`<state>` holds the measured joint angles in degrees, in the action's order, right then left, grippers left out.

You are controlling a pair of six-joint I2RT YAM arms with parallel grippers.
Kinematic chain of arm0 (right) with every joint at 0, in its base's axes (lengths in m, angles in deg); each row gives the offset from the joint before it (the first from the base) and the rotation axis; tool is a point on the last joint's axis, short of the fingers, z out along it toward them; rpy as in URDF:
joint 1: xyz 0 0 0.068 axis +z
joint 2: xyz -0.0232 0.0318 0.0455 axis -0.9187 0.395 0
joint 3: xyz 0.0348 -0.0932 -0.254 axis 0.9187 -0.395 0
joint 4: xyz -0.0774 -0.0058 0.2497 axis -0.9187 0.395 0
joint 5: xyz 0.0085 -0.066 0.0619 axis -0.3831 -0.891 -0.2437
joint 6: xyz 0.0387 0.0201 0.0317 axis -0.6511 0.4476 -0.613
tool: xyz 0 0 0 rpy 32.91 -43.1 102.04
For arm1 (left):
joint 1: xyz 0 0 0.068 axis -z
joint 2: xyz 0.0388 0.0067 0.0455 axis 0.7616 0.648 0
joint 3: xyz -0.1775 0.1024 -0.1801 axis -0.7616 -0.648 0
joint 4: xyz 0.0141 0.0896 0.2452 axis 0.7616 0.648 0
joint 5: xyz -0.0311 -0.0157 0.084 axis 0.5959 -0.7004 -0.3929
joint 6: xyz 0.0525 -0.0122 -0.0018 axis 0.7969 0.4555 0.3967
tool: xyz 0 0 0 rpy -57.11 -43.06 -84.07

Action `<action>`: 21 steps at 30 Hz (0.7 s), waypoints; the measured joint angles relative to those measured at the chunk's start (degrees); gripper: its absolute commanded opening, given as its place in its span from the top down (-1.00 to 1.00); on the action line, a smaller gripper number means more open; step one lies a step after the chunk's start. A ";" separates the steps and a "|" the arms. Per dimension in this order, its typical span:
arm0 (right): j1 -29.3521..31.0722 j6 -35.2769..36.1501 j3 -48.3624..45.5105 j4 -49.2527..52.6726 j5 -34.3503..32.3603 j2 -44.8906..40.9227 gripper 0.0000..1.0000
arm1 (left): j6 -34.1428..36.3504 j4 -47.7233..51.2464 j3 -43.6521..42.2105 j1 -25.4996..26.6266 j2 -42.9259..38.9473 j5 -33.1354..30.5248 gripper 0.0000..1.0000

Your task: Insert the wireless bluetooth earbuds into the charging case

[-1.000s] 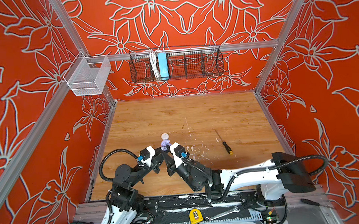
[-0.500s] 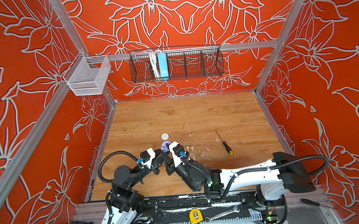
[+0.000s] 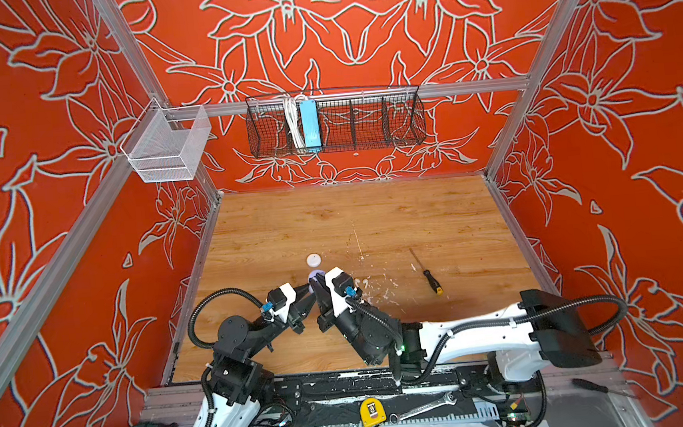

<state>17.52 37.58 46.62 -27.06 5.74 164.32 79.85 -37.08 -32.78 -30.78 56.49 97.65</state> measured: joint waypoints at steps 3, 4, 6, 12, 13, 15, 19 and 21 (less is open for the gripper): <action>-0.02 -0.09 0.00 -0.02 0.00 0.00 0.73 | 0.00 -0.02 -0.02 0.00 0.02 -0.07 1.00; -0.02 -0.09 0.00 -0.04 0.00 0.00 0.75 | 0.00 -0.02 -0.02 0.00 0.02 -0.09 1.00; 0.00 -0.07 0.00 -0.13 0.00 0.00 0.78 | -0.02 -0.02 -0.02 0.00 0.02 -0.13 1.00; -0.02 0.35 0.00 -0.22 0.00 -0.11 0.85 | -0.07 -0.02 -0.02 0.00 0.17 -1.64 1.00; -0.02 0.48 0.00 -0.17 -0.07 -0.22 0.86 | -0.04 -0.04 -0.02 0.00 0.35 -2.08 1.00; -0.17 0.79 -0.07 -0.15 -0.13 -0.57 0.86 | -0.07 -0.07 -0.02 0.00 0.87 -2.97 1.00; -0.59 0.96 -1.55 -0.17 -0.17 -3.39 0.88 | -0.15 -0.94 -0.35 0.00 3.45 -5.20 1.00; -1.14 0.87 -3.21 0.07 -0.35 -5.79 0.88 | -0.26 -1.55 -0.85 0.00 5.18 -6.19 1.00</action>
<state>16.38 38.45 43.40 -26.99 5.39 158.53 79.59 -38.63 -33.63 -30.78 61.67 91.47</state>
